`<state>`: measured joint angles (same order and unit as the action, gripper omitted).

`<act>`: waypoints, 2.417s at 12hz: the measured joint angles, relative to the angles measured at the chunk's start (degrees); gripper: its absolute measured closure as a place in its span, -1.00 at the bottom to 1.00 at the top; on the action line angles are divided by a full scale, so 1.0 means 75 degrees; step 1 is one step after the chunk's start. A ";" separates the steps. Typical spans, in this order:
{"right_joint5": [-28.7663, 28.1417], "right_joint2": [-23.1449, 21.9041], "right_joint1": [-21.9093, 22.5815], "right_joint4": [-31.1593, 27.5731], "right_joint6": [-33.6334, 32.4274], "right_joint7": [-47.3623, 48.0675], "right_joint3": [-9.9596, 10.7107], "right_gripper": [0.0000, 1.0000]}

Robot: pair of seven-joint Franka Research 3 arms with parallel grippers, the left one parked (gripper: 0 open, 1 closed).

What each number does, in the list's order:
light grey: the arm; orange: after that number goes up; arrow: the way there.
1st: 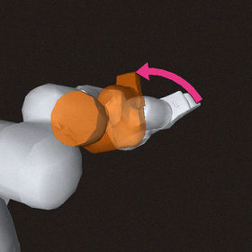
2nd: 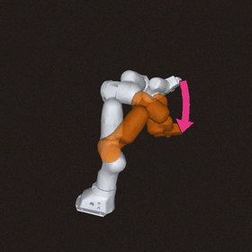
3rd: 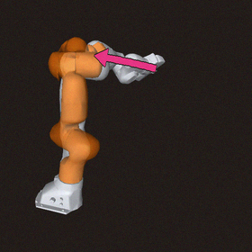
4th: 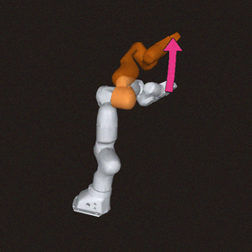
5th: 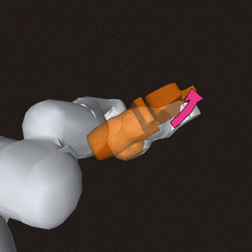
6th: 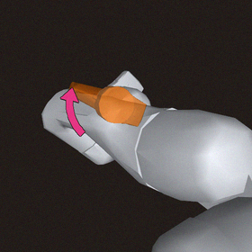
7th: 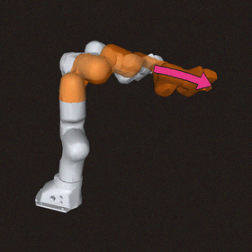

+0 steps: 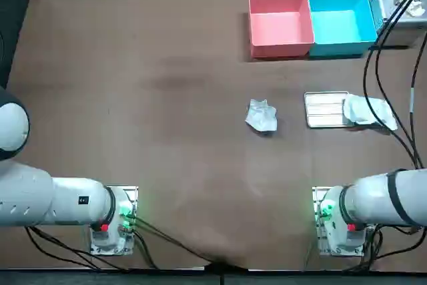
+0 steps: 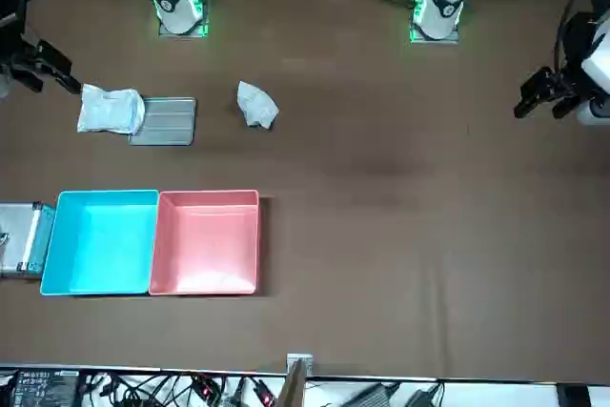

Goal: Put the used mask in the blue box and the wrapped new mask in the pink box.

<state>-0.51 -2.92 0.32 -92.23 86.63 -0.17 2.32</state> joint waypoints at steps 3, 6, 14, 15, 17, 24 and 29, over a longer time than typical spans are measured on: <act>0.0000 0.0000 0.0000 0.0001 -0.0012 0.0012 0.0000 -1.00; -0.0009 0.0011 0.0000 0.0016 -0.0012 0.0012 0.0000 -1.00; -0.1756 0.0380 0.0255 -0.0598 0.0019 -0.0039 -0.0042 -1.00; -0.1951 0.0416 0.0289 -0.0816 0.0098 -0.0094 -0.0042 -1.00; -0.2602 0.0456 0.0428 -0.1551 0.0391 -0.0654 -0.0050 -1.00; -0.3503 0.0455 0.1331 -0.3570 0.2232 -0.1166 -0.0078 -1.00; -0.3720 0.0465 0.2406 -0.4888 0.3538 -0.1168 -0.0102 -1.00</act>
<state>-28.41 0.57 18.37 -128.89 113.16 -8.93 1.56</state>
